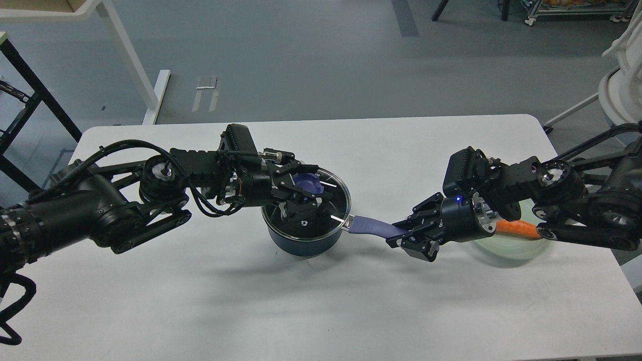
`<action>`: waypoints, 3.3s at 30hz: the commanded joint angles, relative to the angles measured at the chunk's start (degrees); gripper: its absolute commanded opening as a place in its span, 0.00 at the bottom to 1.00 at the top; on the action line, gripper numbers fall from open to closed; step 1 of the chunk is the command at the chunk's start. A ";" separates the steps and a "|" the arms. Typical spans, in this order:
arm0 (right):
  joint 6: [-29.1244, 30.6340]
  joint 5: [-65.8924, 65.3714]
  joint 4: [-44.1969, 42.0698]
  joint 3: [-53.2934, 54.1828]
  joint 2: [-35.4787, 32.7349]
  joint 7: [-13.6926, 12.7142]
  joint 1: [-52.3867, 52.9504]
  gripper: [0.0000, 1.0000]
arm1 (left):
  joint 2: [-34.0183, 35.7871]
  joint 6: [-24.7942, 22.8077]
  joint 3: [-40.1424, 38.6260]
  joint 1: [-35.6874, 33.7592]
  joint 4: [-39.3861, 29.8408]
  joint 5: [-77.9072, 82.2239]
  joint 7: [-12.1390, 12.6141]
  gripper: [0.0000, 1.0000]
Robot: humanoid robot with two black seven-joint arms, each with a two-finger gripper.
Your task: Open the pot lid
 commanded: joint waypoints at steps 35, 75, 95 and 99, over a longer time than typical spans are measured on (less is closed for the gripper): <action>-0.11 0.32 0.17 0.10 -0.45 0.01 -0.19 0.34 | 29.19 20.12 1.86 18.78 1.99 -8.05 0.03 0.34; -0.11 0.32 -0.36 0.01 0.08 0.01 -0.19 0.34 | 28.40 14.08 6.52 13.97 -1.42 -33.58 0.03 0.99; -0.11 0.50 -0.36 0.01 -0.01 0.01 -0.46 0.52 | 16.98 -15.81 -4.82 9.11 10.16 -122.58 7.54 0.99; -0.02 0.94 -0.01 0.01 -0.71 0.01 0.24 0.83 | 16.01 -18.11 -5.17 9.55 10.52 -122.58 7.72 0.99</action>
